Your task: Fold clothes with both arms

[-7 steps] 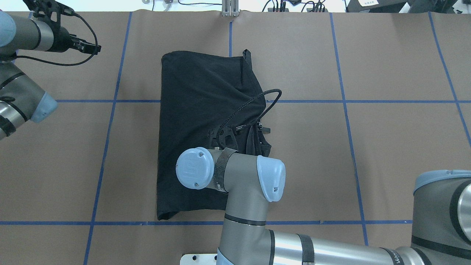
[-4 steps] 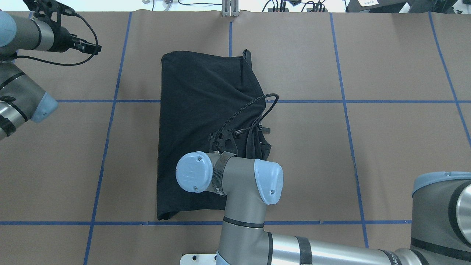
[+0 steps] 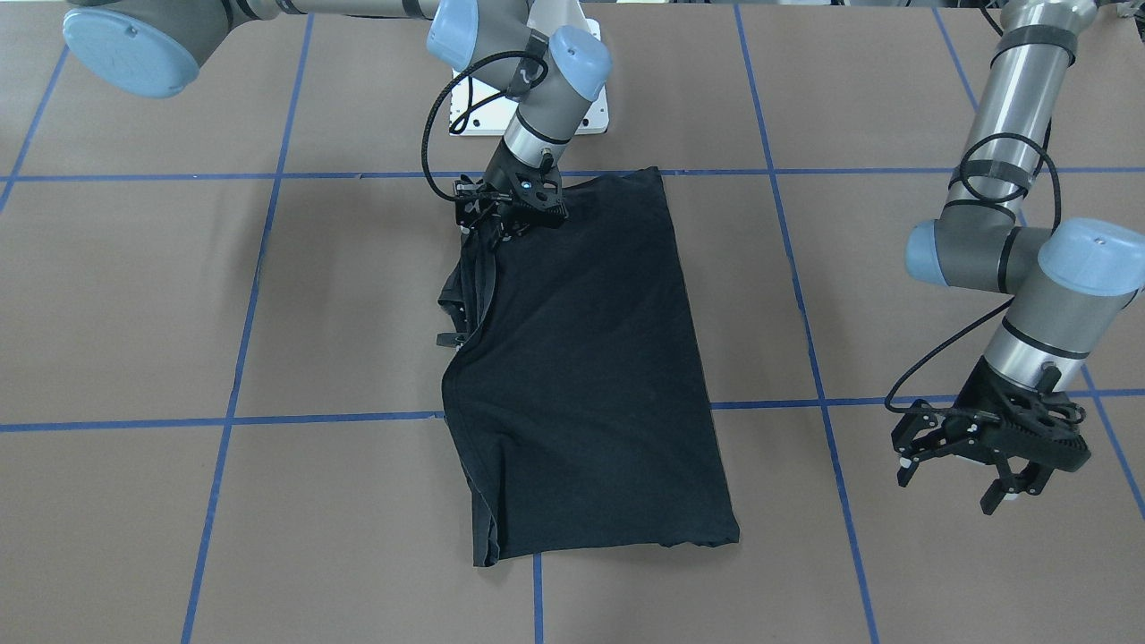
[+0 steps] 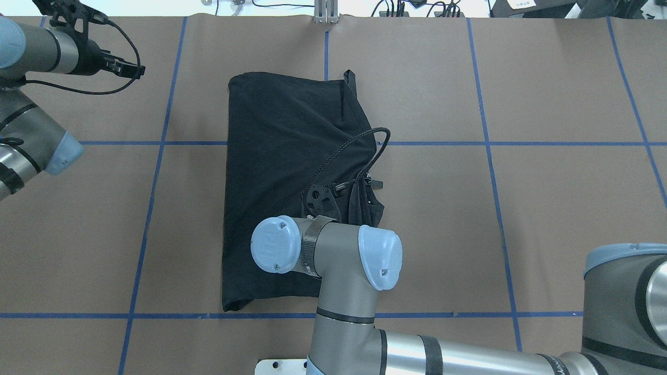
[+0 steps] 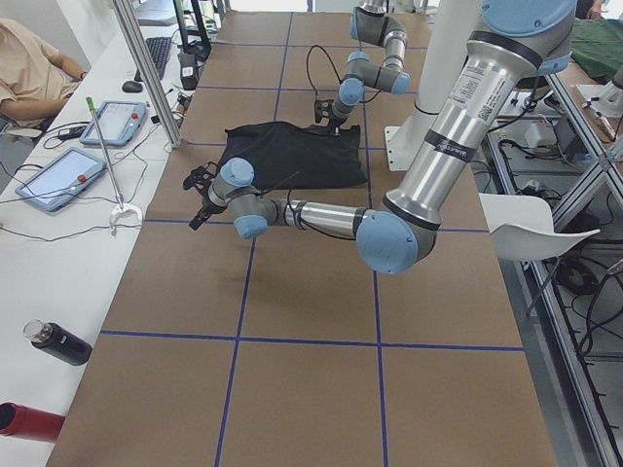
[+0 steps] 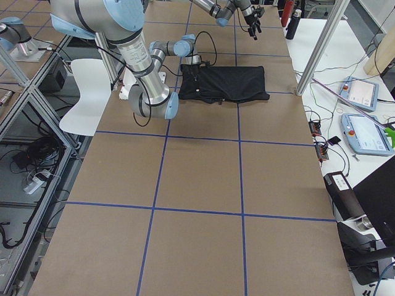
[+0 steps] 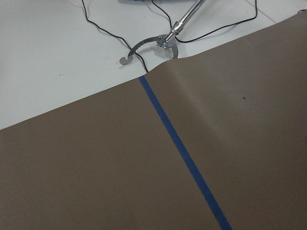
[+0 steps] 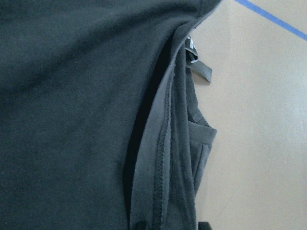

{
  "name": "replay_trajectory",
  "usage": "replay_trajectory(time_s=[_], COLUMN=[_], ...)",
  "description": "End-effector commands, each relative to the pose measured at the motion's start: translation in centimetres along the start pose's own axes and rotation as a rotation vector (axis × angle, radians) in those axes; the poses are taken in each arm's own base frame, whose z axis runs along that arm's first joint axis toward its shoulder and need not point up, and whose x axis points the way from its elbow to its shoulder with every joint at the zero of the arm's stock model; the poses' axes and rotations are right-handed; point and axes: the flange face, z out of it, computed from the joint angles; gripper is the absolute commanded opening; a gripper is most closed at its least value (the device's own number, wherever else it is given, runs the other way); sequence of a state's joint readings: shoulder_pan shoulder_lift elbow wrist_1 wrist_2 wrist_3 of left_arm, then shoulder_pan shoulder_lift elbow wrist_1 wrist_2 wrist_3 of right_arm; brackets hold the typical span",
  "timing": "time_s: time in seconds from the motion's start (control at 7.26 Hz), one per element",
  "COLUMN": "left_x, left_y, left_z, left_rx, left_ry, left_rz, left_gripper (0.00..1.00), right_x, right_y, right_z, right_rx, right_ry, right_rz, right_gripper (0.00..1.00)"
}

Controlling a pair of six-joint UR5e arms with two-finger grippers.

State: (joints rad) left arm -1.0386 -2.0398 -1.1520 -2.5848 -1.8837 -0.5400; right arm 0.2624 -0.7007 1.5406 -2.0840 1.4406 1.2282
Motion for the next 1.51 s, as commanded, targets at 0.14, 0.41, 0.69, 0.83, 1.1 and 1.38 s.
replay_trajectory(time_s=[0.14,0.41,0.69,0.83,1.1,1.38], left_x=[0.0,0.0,0.1,0.6,0.9,0.9], left_y=[0.0,0.0,0.0,0.3,0.5,0.5], left_z=[0.0,0.0,0.0,0.3,0.5,0.5], left_rx=[0.000,0.000,-0.001,-0.006,-0.010,-0.010], left_ry=[0.000,0.000,0.001,0.007,0.010,0.010], left_rz=[0.000,-0.001,0.001,0.005,0.007,0.007], left_gripper=[1.00,1.00,1.00,1.00,1.00,1.00], right_x=[-0.5,-1.0,-1.4,-1.5,-1.5,-1.2], right_y=[-0.4,-0.6,-0.6,-0.6,-0.6,-0.6], right_z=[-1.0,-1.2,-0.3,0.1,0.4,0.7], right_rx=[0.014,0.023,0.016,0.012,0.011,0.018], right_ry=[-0.016,-0.040,-0.020,-0.012,-0.004,0.010], right_rz=[0.000,0.007,0.007,0.006,-0.005,-0.028], right_gripper=[0.38,0.39,0.40,0.40,0.40,0.26])
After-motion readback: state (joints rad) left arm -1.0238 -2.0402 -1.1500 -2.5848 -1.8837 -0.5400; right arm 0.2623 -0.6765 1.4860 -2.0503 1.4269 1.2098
